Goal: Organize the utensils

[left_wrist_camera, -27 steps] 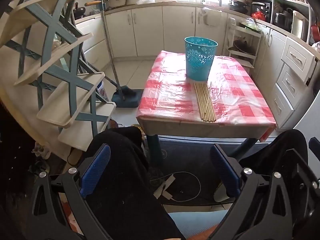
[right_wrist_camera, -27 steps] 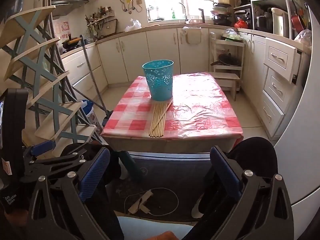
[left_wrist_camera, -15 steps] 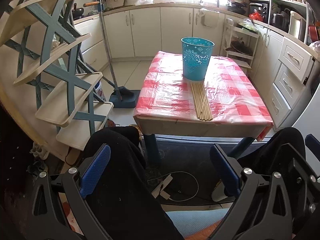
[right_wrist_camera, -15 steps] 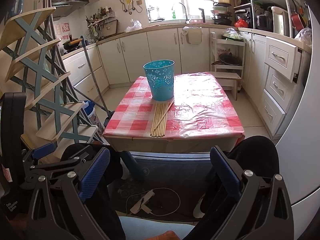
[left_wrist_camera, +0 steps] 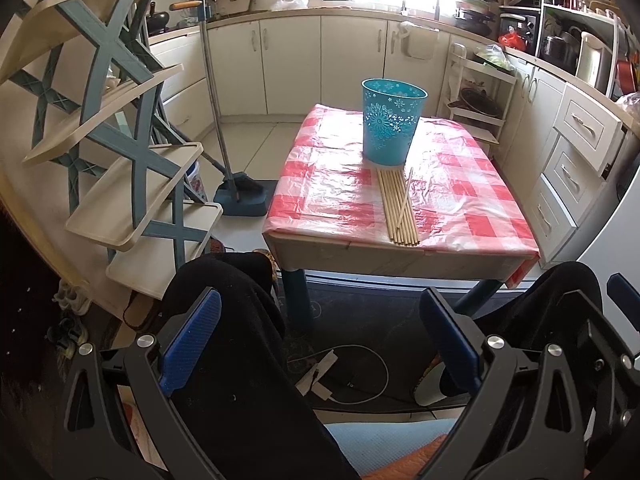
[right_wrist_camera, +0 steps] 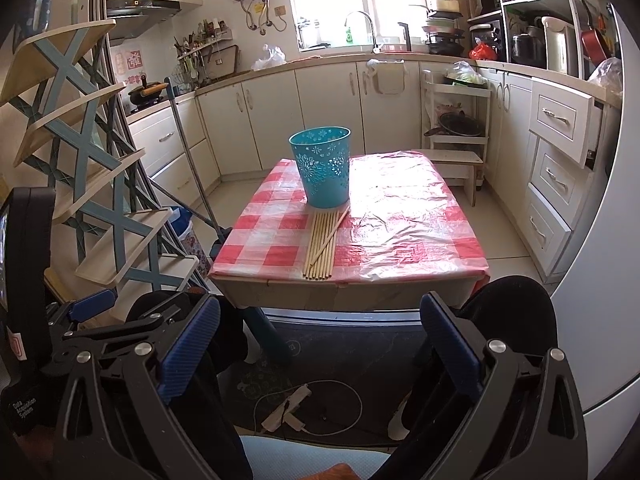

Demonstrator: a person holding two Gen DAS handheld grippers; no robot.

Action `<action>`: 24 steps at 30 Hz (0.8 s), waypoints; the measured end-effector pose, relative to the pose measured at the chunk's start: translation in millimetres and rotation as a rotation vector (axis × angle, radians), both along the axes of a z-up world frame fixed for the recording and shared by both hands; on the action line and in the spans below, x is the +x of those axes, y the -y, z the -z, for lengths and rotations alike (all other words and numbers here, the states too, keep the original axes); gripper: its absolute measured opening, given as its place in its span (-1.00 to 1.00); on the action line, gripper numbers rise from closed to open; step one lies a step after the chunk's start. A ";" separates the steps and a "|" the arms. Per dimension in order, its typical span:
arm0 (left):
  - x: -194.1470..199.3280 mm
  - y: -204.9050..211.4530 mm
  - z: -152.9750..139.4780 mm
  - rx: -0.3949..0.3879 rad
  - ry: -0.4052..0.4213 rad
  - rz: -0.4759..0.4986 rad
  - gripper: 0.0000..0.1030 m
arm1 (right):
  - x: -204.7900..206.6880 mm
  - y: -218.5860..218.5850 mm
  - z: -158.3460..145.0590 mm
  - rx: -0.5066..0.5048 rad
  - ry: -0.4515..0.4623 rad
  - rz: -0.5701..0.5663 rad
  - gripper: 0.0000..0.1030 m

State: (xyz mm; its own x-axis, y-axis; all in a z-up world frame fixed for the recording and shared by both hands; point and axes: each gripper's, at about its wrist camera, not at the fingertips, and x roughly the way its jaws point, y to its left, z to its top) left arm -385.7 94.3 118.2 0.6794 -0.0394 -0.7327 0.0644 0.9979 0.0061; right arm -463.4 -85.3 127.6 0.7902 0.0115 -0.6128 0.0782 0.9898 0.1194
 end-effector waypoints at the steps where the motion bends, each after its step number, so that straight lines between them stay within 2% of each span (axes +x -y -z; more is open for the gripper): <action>1: 0.2 0.1 0.3 0.001 -0.001 -0.001 0.85 | -0.7 -0.3 -0.3 0.000 0.003 -0.002 0.86; 10: 0.0 -0.4 0.6 0.001 0.001 -0.003 0.85 | 0.9 -2.0 0.0 -0.008 -0.032 -0.011 0.86; 16: -0.1 -0.7 1.3 0.002 0.002 -0.003 0.85 | -1.7 -4.3 2.4 -0.015 0.001 -0.006 0.86; 24: -1.6 -2.0 0.9 0.000 0.009 -0.005 0.85 | -1.9 -2.4 -0.2 -0.004 -0.033 -0.015 0.86</action>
